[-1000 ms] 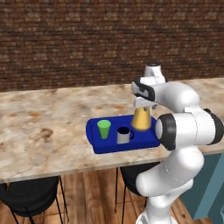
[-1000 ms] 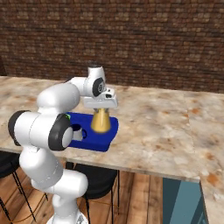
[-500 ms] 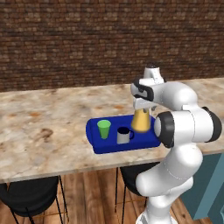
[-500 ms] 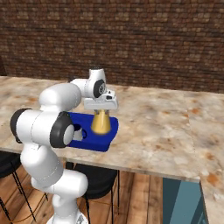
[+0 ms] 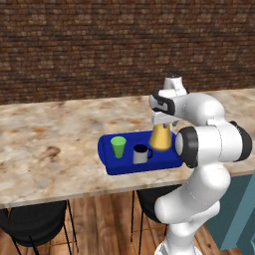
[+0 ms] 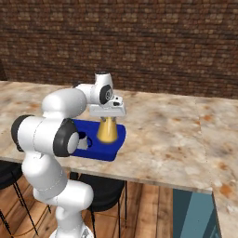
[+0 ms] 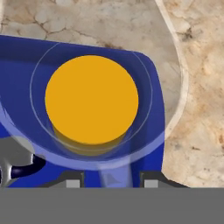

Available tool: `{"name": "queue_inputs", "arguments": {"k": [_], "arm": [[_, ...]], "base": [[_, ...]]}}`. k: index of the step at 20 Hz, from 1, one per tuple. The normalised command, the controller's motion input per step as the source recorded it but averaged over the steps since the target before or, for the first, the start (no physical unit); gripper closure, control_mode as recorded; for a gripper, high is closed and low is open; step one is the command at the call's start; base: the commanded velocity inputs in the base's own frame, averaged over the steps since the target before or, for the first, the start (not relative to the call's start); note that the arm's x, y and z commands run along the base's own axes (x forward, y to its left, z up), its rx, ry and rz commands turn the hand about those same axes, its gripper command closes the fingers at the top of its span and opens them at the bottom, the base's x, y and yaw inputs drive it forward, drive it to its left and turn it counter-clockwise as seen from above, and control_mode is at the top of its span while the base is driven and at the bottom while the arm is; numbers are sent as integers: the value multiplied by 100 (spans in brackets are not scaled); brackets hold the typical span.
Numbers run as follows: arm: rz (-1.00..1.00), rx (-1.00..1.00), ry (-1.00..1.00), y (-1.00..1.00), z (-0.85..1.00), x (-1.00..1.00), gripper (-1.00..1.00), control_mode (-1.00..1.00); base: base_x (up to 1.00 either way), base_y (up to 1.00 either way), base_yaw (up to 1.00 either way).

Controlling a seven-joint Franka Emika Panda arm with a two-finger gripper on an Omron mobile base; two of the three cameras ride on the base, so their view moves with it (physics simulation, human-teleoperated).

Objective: There is a tray on the dining counter. Grab the cup, mug, and pitcher and place them on the tray. The pitcher may be placed next to the tray if it cannot fit the tray.

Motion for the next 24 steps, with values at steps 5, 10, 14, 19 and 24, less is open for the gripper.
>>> {"name": "queue_inputs", "arguments": {"k": [5, 10, 14, 19, 24], "arm": [[0, 0, 2, 0, -2, 0, -100, -100], [0, 0, 0, 0, 0, 0, -100, -100], [0, 0, 4, 0, 0, 0, -100, -100], [0, 0, 1, 2, 0, 0, -100, -100], [0, 0, 0, 22, 0, 0, -100, -100]], "base": [[0, 0, 0], [0, 0, 0], [0, 0, 0], [0, 0, 0], [0, 0, 0]]}}
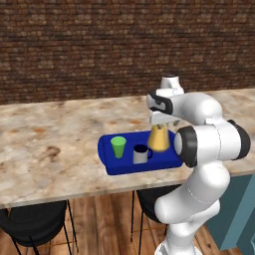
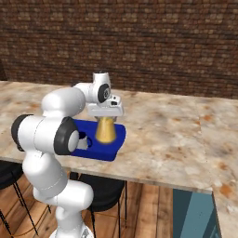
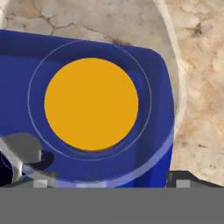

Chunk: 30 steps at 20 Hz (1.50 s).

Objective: There is a tray on the dining counter. Grab the cup, mug, and pitcher and place them on the tray. The pitcher may be placed next to the tray if it cannot fit the tray.

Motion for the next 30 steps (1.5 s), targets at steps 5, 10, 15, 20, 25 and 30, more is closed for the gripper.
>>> {"name": "queue_inputs", "arguments": {"k": [5, 10, 15, 20, 25, 30], "arm": [[1, 0, 0, 24, 9, -2, -100, -100], [3, 0, 0, 12, 8, -14, -100, -100], [6, 0, -5, 5, 16, -20, -100, -100], [5, 0, -9, 9, 28, -6, -100, -100], [3, 0, -8, 8, 44, -12, -100, -100], [0, 0, -4, 7, 51, -35, -100, -100]], "base": [[0, 0, 0], [0, 0, 0], [0, 0, 0], [0, 0, 0], [0, 0, 0], [0, 0, 0]]}}
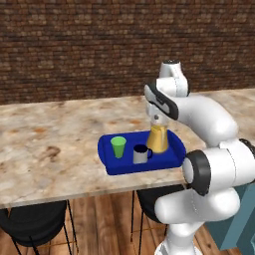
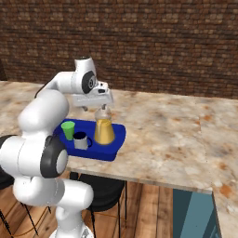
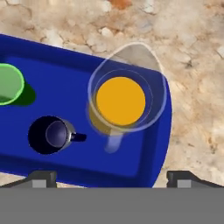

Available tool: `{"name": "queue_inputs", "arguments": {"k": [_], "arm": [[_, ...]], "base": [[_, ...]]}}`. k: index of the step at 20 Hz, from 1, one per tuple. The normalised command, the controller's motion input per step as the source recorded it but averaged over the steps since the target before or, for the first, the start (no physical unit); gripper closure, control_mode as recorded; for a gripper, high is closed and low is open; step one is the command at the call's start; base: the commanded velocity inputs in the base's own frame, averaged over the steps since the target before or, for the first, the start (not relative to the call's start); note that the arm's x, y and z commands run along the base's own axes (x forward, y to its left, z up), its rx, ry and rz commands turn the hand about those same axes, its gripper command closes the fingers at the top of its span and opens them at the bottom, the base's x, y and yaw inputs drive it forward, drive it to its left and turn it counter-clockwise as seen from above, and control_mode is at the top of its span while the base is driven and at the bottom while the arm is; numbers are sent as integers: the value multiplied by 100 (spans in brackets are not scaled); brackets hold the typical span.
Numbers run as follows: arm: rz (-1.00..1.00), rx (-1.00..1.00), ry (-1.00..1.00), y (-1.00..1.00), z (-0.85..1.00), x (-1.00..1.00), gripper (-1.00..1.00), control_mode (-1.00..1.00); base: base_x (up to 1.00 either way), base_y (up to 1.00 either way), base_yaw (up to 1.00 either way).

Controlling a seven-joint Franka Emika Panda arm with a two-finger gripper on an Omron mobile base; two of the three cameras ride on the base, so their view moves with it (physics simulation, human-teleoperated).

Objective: There is a tray on the dining counter. Grab the cup, mug, and pitcher and place them on the tray. The pitcher may be placed next to the tray if it cannot fit the tray.

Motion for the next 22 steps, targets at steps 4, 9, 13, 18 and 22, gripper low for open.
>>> {"name": "queue_inputs", "arguments": {"k": [4, 9, 13, 18, 22], "arm": [[0, 0, -1, -1, 51, -63, -100, -100], [-2, 2, -1, -8, 19, -88, -100, -100], [-4, 0, -7, -27, 4, -84, -100, -100], [-10, 0, -1, -38, 3, -71, -100, -100], [-17, 0, 0, -19, 9, -50, -100, -100]], "base": [[0, 0, 0], [0, 0, 0], [0, 0, 0], [0, 0, 0], [0, 0, 0]]}}
